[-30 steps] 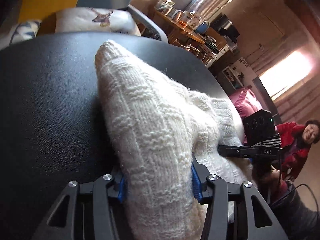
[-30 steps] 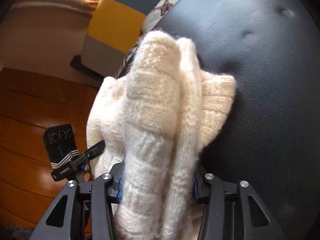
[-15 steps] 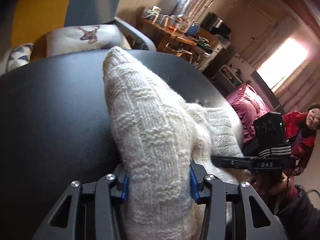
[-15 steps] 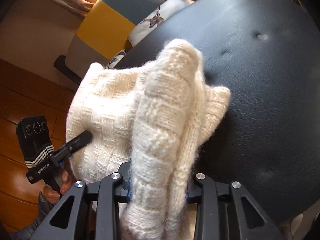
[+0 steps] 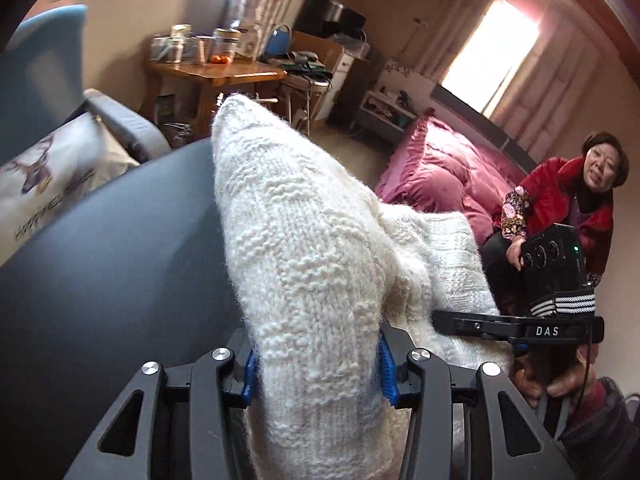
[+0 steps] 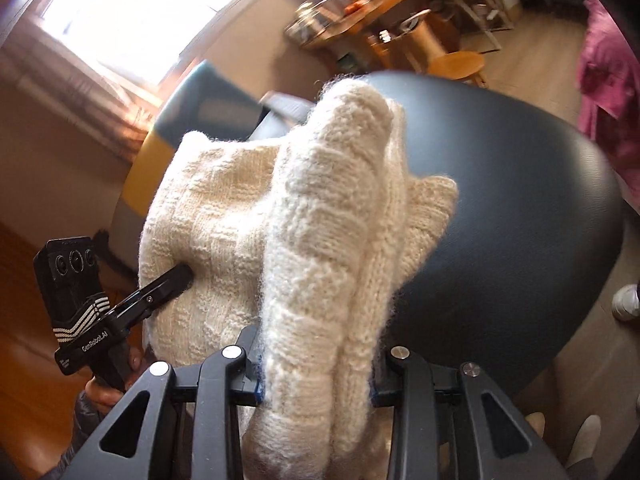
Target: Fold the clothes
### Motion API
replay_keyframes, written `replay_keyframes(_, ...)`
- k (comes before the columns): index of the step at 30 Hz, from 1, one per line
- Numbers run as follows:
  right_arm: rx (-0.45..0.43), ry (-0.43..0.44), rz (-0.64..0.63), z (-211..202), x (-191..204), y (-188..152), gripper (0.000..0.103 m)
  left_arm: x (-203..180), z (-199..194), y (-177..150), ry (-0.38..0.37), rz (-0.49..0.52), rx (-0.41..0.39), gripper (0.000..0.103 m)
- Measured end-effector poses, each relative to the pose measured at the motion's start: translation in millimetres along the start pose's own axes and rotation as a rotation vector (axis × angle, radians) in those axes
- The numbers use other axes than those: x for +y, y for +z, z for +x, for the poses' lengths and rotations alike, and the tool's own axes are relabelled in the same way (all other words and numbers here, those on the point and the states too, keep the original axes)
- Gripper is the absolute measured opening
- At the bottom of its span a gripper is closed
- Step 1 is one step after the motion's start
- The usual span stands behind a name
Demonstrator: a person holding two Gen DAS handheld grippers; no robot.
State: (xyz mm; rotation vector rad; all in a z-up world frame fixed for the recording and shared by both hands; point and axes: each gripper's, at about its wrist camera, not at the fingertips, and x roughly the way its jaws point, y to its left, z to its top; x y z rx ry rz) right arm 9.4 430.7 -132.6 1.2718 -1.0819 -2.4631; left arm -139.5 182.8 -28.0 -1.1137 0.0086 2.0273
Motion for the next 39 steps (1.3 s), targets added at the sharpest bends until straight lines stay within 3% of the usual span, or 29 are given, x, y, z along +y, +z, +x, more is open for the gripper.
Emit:
replay_keyframes(4, -0.006, -0.052, 0.103, 11, -45, 12, 0.033, -7, 56, 24, 0.047, 0.036, 0.096, 0.048)
replay_keyframes(8, -0.003, -0.056, 0.17, 22, -72, -8, 0.035, 3, 103, 23, 0.106, 0.025, 0.176, 0.051)
replay_keyframes(10, -0.017, -0.043, 0.18, 21, -78, -10, 0.038, 14, 107, 22, 0.092, -0.017, 0.179, 0.061)
replay_keyframes(15, -0.025, -0.031, 0.195, 23, -86, -15, 0.049, 32, 104, 22, 0.077, -0.095, 0.165, 0.07)
replay_keyframes(21, -0.07, -0.067, 0.242, 3, -88, -23, 0.065, 58, 57, 20, 0.163, -0.22, 0.079, 0.077)
replay_keyframes(24, -0.199, -0.192, 0.146, -33, -61, -33, 0.072, 59, 17, 1, 0.265, -0.235, 0.01, 0.082)
replay_keyframes(25, -0.242, -0.252, 0.084, -44, -44, -37, 0.08, 55, 5, -7, 0.301, -0.23, -0.01, 0.084)
replay_keyframes(28, -0.314, -0.421, -0.104, -49, 16, -43, 0.087, 35, -27, -34, 0.406, -0.216, -0.055, 0.087)
replay_keyframes(30, -0.343, -0.528, -0.205, -55, 44, -44, 0.092, 17, -42, -49, 0.411, -0.209, -0.089, 0.092)
replay_keyframes(33, -0.355, -0.641, -0.238, -40, 91, -54, 0.092, -9, -60, -65, 0.416, -0.175, -0.14, 0.098)
replay_keyframes(39, -0.425, -0.678, -0.264, -30, 114, -78, 0.092, -29, -78, -67, 0.405, -0.159, -0.198, 0.101)
